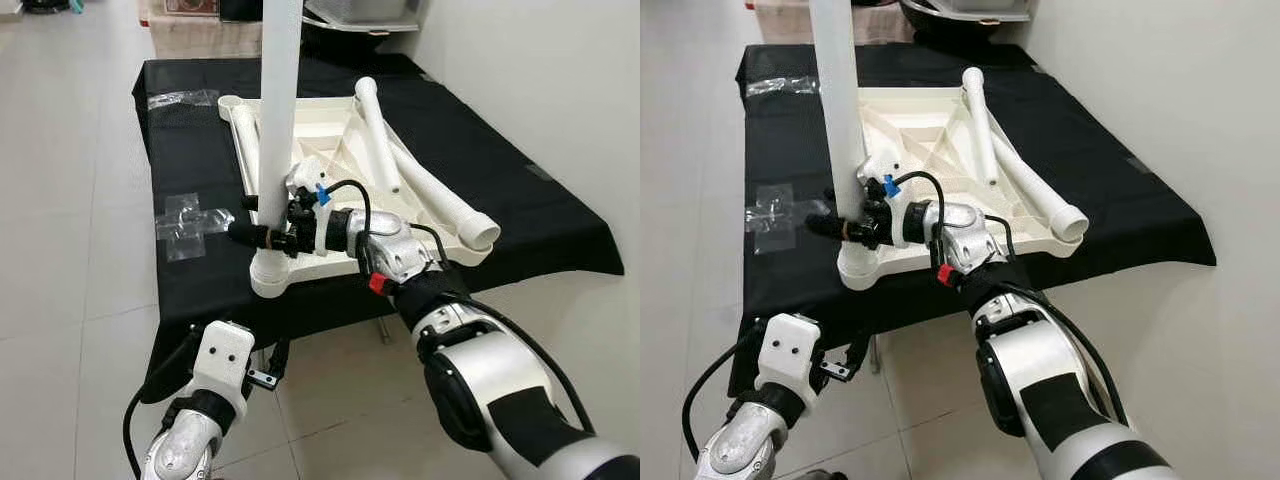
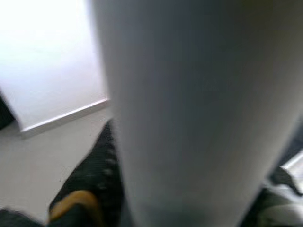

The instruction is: Building children table

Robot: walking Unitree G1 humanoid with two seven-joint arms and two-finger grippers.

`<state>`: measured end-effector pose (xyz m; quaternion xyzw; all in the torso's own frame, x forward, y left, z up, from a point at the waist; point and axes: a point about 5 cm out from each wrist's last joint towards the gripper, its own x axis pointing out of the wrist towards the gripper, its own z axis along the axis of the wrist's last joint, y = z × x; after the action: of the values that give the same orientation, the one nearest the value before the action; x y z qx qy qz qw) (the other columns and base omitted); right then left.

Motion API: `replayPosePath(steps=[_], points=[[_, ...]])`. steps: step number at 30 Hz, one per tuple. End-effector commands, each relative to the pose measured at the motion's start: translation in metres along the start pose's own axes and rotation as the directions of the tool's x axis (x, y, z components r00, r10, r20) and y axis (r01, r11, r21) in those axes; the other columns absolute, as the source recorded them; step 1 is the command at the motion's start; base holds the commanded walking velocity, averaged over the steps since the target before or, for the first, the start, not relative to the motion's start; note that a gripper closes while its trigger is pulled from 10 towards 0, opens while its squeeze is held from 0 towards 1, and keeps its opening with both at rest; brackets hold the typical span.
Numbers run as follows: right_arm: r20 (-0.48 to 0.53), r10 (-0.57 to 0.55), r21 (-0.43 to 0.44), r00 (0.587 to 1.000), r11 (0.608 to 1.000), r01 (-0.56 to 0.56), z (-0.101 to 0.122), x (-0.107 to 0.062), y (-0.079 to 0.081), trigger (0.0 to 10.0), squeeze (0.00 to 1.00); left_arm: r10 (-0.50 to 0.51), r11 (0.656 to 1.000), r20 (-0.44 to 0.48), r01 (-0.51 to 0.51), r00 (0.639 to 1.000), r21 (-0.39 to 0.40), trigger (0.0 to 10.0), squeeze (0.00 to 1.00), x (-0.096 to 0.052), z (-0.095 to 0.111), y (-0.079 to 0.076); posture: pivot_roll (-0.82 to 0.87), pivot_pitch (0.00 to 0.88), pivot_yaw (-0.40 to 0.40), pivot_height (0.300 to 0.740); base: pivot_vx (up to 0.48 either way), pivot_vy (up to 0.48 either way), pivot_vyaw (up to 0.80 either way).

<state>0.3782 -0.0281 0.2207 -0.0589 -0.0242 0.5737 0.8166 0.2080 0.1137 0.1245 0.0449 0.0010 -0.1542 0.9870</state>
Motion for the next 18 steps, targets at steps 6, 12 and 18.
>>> replayPosePath(steps=[6, 12, 18], points=[[0.050, -0.303, 0.044, 0.952, 0.952, 0.301, 0.001, -0.002, -0.015, 0.0, 0.00, -0.011, 1.000, -0.012, 0.011, 1.000, -0.010, 10.0, 0.00, 0.000, -0.003, -0.003, 0.15, 0.108, -0.155, 0.740, 0.000, 0.000, 0.00], [-0.019, -0.613, 0.061, 0.790, 0.788, 0.613, -0.005, -0.008, -0.029, 0.0, 0.00, -0.010, 1.000, -0.012, 0.010, 1.000, -0.007, 10.0, 0.00, 0.000, -0.003, -0.003, 0.15, 0.114, -0.154, 0.740, 0.000, 0.000, 0.00], [-0.091, -0.913, 0.137, 0.399, 0.385, 0.913, -0.019, -0.017, -0.029, 0.0, 0.00, -0.013, 1.000, -0.010, 0.013, 1.000, 0.000, 10.0, 0.00, 0.001, -0.002, -0.002, 0.14, 0.119, -0.151, 0.740, 0.000, 0.000, 0.00]])
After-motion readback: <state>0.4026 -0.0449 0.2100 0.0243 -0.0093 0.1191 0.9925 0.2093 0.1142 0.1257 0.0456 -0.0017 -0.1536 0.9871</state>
